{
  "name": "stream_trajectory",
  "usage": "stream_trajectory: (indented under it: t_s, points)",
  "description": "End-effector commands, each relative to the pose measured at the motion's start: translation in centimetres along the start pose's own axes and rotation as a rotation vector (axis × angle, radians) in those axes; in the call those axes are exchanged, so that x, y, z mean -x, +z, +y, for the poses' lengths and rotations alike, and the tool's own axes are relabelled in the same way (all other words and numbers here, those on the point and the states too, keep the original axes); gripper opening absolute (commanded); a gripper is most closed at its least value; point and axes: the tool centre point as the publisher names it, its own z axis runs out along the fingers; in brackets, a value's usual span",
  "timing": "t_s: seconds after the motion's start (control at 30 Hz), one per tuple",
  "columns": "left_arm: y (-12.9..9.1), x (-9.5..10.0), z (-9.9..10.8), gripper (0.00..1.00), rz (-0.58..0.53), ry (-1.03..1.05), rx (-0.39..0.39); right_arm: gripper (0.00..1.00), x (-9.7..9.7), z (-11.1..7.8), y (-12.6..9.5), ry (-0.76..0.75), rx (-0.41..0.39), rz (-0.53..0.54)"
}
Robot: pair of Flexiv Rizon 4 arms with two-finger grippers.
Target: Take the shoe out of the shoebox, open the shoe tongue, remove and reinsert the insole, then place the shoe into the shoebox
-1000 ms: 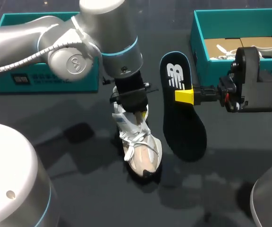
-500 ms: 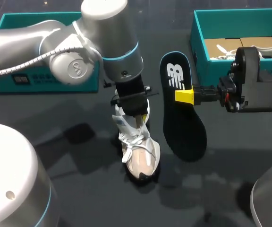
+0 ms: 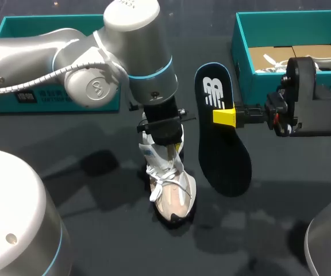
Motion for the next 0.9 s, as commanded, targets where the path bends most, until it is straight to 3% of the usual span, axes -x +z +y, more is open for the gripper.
stream_trajectory:
  t_s: [0.03,0.9]
  points:
    - [0.3,0.5,0.1,0.00,0.005,0.000,0.000,0.00,-0.1,-0.2,0.1,0.000,0.002,-0.004]
    - [3.4,2.3,0.3,0.00,0.052,0.016,-0.034,0.00,-0.1,-0.2,0.1,0.000,0.002,-0.004]
